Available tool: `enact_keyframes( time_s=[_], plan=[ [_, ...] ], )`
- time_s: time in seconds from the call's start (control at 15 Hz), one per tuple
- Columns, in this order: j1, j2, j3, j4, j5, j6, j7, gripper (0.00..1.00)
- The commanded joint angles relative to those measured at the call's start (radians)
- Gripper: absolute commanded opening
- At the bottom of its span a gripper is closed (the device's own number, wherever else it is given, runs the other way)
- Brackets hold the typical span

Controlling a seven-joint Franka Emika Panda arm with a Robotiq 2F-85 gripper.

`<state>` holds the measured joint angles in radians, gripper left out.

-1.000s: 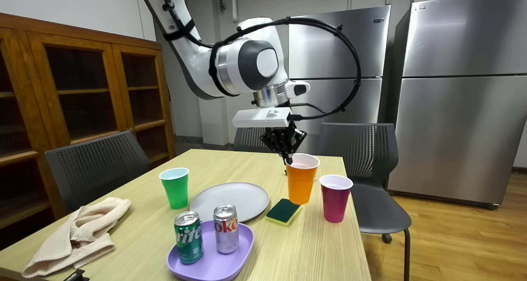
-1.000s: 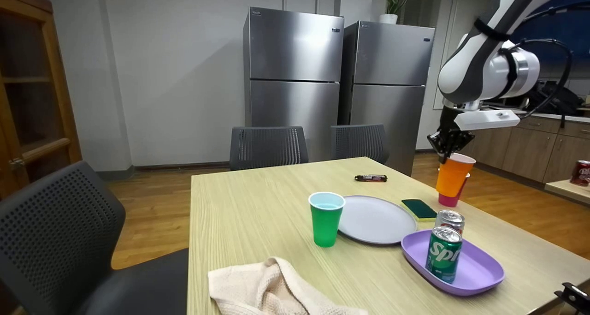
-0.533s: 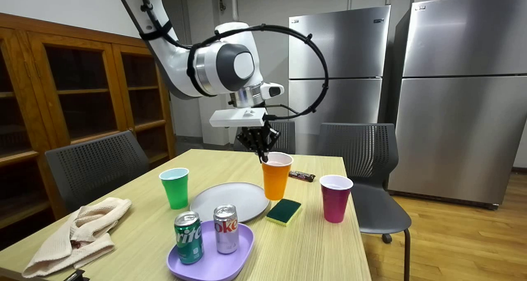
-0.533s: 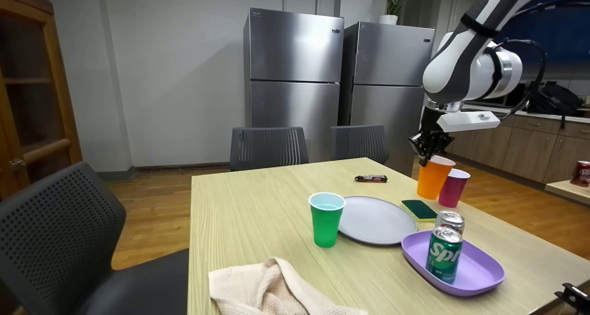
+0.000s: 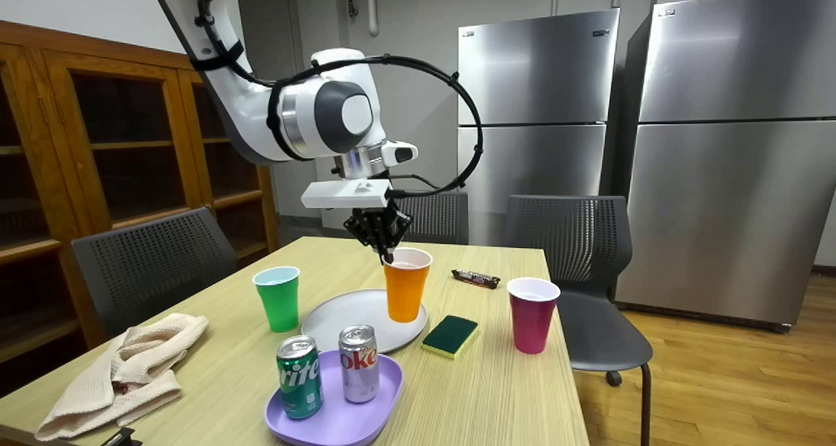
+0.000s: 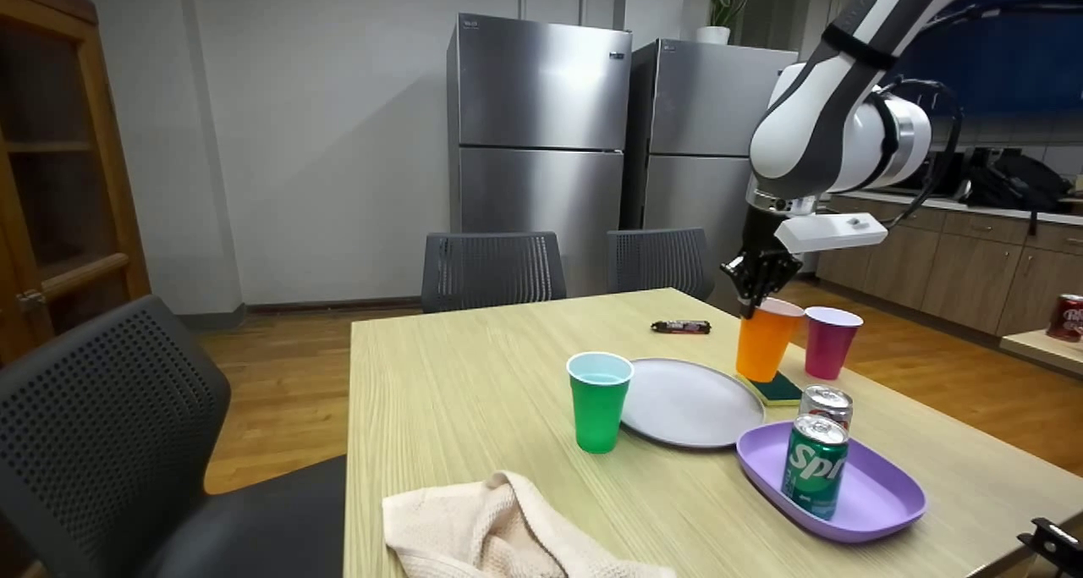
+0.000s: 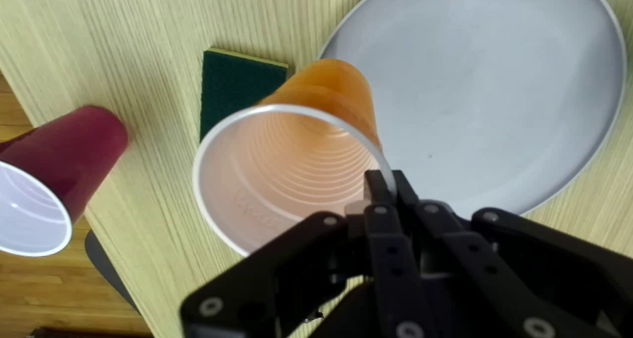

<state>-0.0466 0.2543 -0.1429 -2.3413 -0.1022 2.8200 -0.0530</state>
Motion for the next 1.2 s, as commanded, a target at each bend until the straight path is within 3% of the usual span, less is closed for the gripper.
enact_keyframes(
  time_s=[0.0, 0.33, 1.13],
  plan=[
    [0.021, -0.018, 0.000, -0.034, -0.037, 0.032, 0.045, 0.01],
    [0.038, 0.004, 0.004, -0.057, -0.030, 0.092, 0.055, 0.01],
    [0.125, 0.071, -0.066, -0.065, -0.106, 0.179, 0.101, 0.01]
  ],
)
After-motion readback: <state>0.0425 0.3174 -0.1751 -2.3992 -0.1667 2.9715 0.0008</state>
